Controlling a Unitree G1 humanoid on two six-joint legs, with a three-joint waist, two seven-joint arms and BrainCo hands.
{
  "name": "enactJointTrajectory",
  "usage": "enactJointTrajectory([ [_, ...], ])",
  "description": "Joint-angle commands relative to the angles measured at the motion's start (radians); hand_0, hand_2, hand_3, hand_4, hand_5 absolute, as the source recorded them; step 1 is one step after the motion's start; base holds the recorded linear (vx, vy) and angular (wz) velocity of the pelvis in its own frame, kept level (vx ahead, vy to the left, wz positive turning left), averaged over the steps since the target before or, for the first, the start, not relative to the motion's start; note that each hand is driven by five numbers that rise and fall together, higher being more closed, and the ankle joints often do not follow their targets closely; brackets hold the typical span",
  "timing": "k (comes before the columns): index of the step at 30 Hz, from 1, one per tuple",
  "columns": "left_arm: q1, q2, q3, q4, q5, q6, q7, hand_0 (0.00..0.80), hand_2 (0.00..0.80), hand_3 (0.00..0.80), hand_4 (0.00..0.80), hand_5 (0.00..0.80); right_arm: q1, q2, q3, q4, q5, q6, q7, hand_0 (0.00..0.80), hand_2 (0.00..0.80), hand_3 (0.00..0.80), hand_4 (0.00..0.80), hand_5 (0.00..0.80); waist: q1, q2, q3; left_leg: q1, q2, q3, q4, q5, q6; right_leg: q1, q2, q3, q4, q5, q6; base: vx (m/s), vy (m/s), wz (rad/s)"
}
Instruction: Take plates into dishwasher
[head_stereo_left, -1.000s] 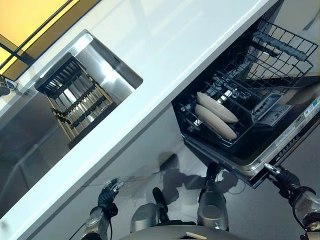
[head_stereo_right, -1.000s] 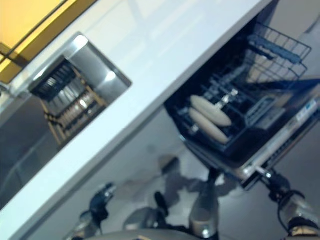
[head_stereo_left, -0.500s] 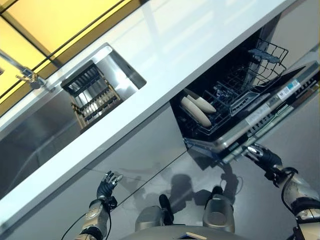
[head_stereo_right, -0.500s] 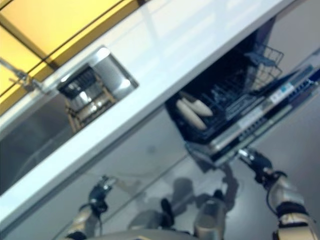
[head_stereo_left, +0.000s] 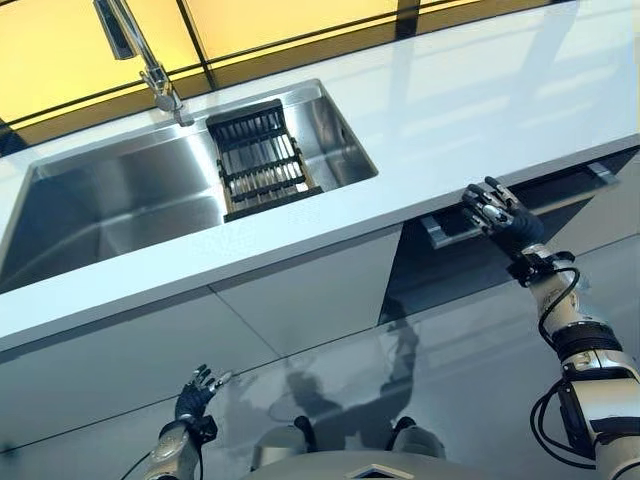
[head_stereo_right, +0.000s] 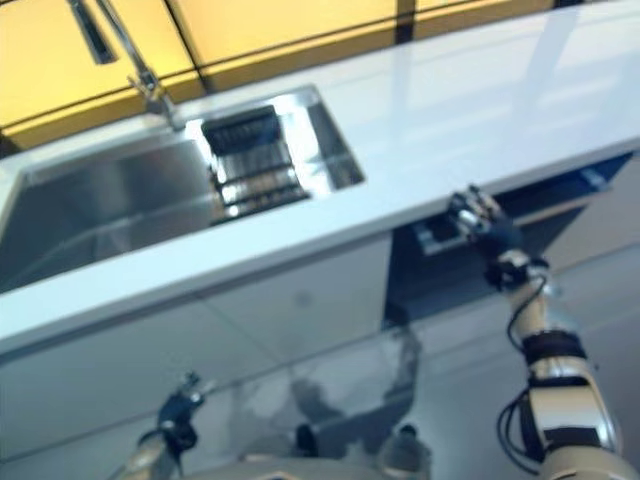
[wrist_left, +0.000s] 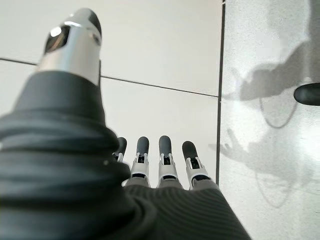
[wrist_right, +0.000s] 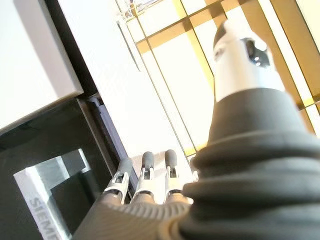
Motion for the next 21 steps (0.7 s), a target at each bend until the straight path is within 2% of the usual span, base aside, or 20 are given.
enactJointTrajectory([
  [1, -0.048, 0.032, 0.021, -0.024, 0.021, -0.026, 0.020, 0.000, 0.000, 0.000, 0.000, 0.000, -0.075, 0.022, 0.001, 0.015, -0.127, -0.059, -0.092, 0.000, 0.000, 0.000, 0.000, 0.000, 0.049, -0.055, -0.002, 0.025, 0.005, -0.027, -0.012, 0.001, -0.032, 0.126, -0.027, 0.031, -0.164, 0.072, 0.059, 0.000, 0.000, 0.00],
  [5, -0.044, 0.019, 0.047, -0.011, 0.027, -0.012, 0.045, 0.000, 0.000, 0.000, 0.000, 0.000, 0.081, 0.060, -0.012, 0.029, -0.261, -0.069, -0.201, 0.000, 0.000, 0.000, 0.000, 0.000, 0.046, -0.074, -0.003, 0.034, 0.018, -0.042, -0.055, 0.026, -0.039, 0.137, -0.013, 0.031, -0.184, 0.083, 0.064, 0.009, -0.016, 0.11],
  [10, -0.063, -0.002, 0.054, 0.035, 0.017, 0.004, 0.039, 0.000, 0.000, 0.000, 0.000, 0.000, 0.278, 0.147, -0.023, 0.083, -0.357, -0.096, -0.232, 0.000, 0.000, 0.000, 0.000, 0.000, 0.043, -0.098, -0.010, 0.039, 0.026, -0.063, -0.064, 0.030, -0.041, 0.152, 0.001, 0.035, -0.198, 0.085, 0.066, 0.033, -0.006, 0.26],
  [19, -0.119, -0.045, 0.032, 0.139, 0.035, 0.060, 0.000, 0.000, 0.000, 0.000, 0.000, 0.000, 0.366, 0.289, 0.081, 0.337, -0.532, -0.089, -0.267, 0.000, 0.000, 0.000, 0.000, 0.000, 0.059, -0.126, -0.039, 0.041, 0.024, -0.100, -0.075, 0.032, -0.039, 0.168, 0.016, 0.052, -0.211, 0.083, 0.063, 0.041, 0.028, 0.21],
  [21, -0.128, -0.054, 0.029, 0.151, 0.036, 0.070, 0.008, 0.000, 0.000, 0.000, 0.000, 0.000, 0.369, 0.314, 0.105, 0.362, -0.558, -0.069, -0.286, 0.000, 0.000, 0.000, 0.000, 0.000, 0.065, -0.128, -0.046, 0.042, 0.024, -0.106, -0.077, 0.034, -0.040, 0.171, 0.016, 0.052, -0.212, 0.083, 0.062, 0.052, 0.043, 0.18],
])
